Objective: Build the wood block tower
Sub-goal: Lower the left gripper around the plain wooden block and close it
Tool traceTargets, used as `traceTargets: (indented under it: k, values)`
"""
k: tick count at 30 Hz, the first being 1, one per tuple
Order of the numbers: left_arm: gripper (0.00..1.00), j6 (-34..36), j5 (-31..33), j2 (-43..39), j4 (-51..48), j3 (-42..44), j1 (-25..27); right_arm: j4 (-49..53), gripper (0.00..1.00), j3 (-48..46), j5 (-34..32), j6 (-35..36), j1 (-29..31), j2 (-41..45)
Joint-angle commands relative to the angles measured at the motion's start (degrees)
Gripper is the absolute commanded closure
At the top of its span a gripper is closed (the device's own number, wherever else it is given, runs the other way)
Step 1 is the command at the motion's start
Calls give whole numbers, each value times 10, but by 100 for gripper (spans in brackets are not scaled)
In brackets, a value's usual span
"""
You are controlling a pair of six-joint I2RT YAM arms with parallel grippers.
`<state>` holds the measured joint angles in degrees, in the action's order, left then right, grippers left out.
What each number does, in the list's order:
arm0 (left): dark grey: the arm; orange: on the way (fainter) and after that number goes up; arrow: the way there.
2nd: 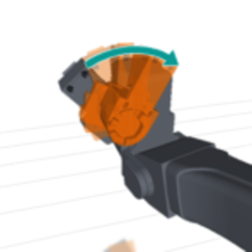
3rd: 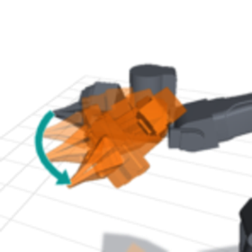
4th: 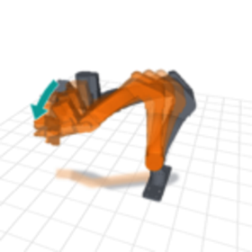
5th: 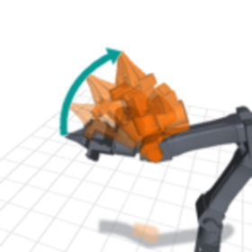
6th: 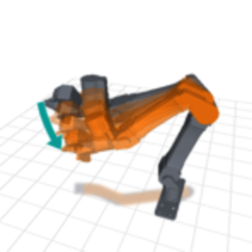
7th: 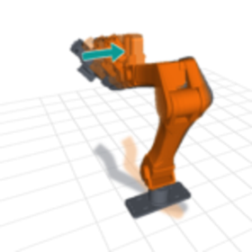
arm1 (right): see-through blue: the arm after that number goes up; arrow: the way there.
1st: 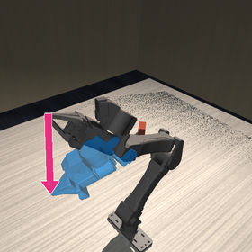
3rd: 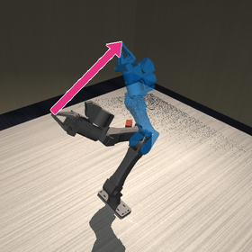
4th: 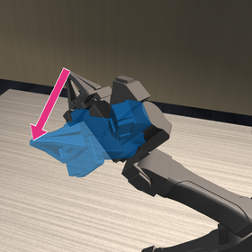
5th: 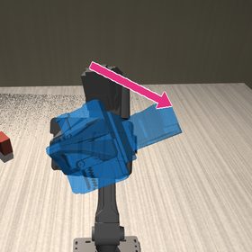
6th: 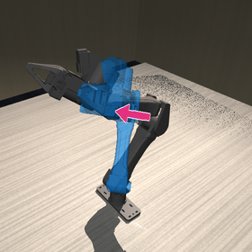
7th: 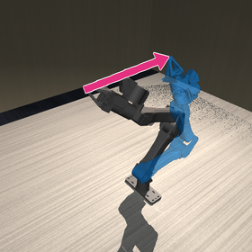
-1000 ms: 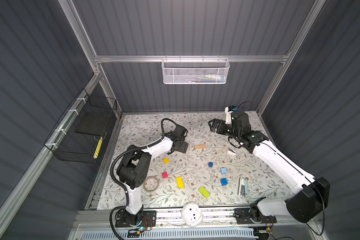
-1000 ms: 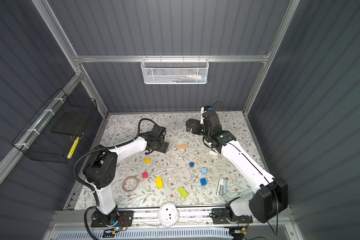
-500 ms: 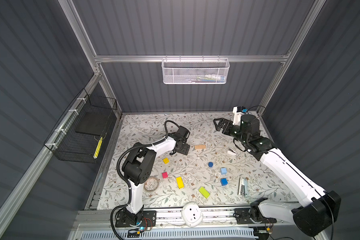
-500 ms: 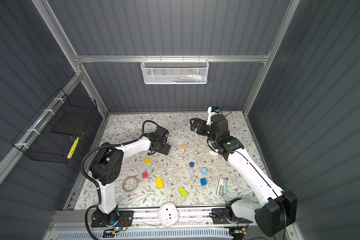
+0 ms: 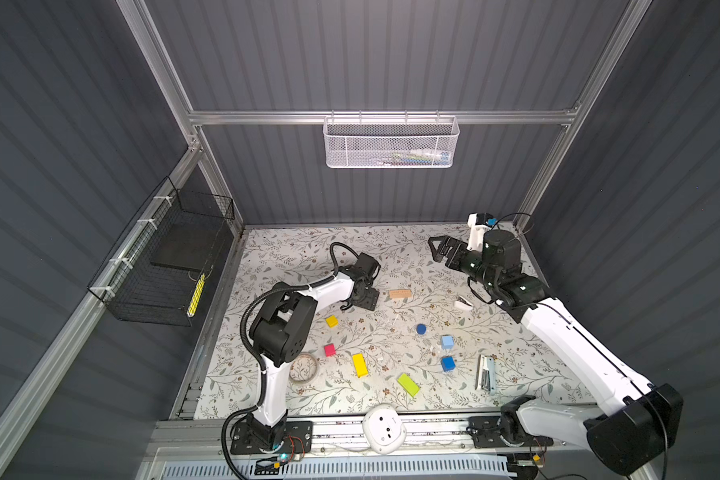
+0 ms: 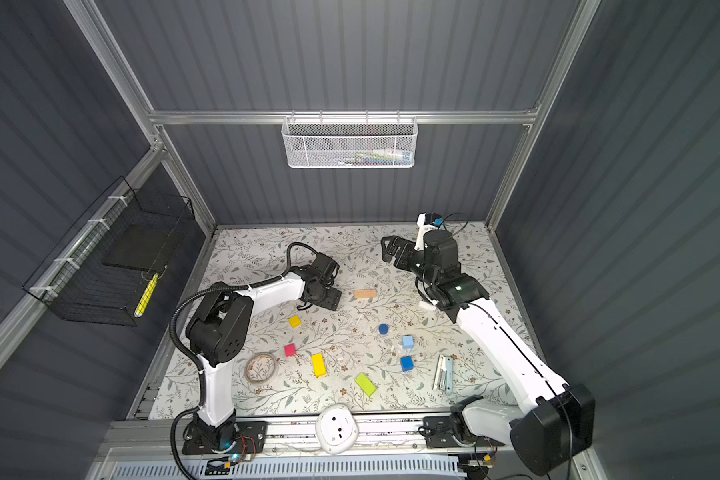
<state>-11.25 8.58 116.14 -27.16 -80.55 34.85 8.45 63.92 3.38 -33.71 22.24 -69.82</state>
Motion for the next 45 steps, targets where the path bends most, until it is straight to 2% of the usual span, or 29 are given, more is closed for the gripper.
traceTargets:
  k: [1, 12, 30, 45]
  values:
    - [18, -15, -2, 1, 4, -16, 3, -12, 1, -8, 4, -6, -2, 8]
    - [21, -24, -11, 14, 3, -23, 3, -14, 1, -10, 8, -9, -4, 6]
    - [11, -37, -35, 24, 9, -30, 3, -14, 1, -11, 10, -12, -8, 3]
    - [16, -54, -19, 41, -7, -46, 3, -14, 1, -15, 6, -16, -11, 6]
